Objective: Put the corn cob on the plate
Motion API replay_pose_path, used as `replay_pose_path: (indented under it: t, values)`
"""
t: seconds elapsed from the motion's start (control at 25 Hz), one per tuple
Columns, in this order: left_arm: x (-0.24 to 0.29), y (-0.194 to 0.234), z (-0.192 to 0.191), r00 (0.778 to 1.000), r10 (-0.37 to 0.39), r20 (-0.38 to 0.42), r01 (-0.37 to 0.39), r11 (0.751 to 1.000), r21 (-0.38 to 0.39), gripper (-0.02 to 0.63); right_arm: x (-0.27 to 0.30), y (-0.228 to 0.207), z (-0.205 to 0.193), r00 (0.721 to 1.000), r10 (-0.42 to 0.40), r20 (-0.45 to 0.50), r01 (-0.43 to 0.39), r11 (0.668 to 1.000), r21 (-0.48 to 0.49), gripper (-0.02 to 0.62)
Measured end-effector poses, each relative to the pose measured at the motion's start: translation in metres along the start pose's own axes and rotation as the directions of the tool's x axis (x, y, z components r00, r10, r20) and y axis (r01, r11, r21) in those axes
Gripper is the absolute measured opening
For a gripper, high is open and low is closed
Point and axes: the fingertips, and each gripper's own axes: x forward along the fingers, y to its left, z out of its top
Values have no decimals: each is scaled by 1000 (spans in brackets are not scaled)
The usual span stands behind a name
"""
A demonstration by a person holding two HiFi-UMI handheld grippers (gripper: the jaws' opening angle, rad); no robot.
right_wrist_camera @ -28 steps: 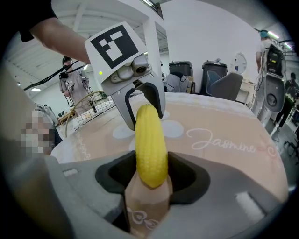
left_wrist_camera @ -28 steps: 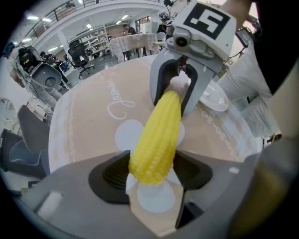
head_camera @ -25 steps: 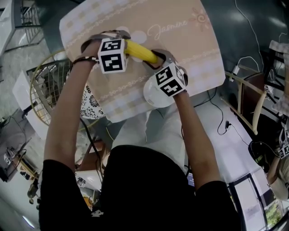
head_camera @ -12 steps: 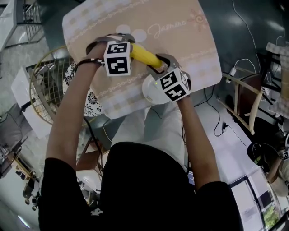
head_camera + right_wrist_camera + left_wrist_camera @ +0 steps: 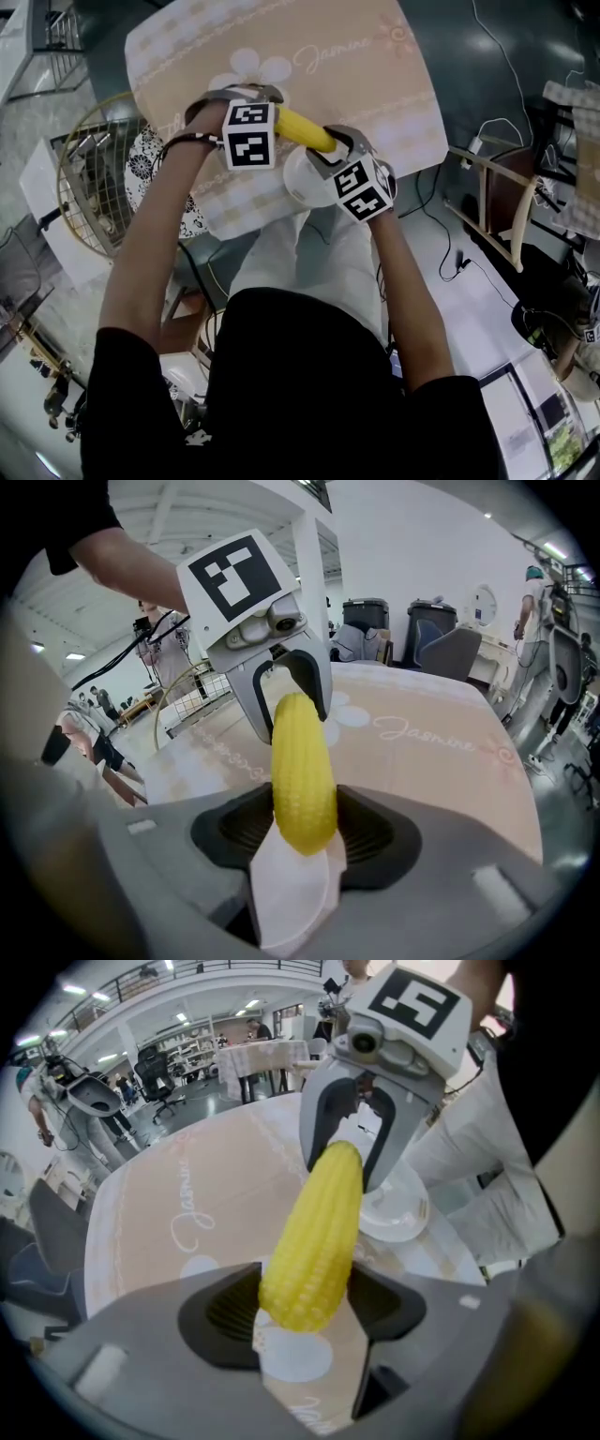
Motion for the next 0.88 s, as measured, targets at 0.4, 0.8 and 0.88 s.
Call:
replay_pose_path:
  t: [0.4, 0.8, 0.88]
  values:
    - [8, -25, 22, 1000, -18, 15, 18, 1000, -8, 299, -22, 12, -23, 1000, 12, -24, -12, 1000, -7, 209]
    - [17, -55, 44, 999, -46, 11, 46, 999, -6, 298, -40, 30, -50, 999, 35, -38, -34, 999, 14, 209]
    - [19, -60, 48, 999, -47, 6, 47, 999, -5, 298, -42, 33, -55, 999, 40, -32, -39, 999, 22, 209]
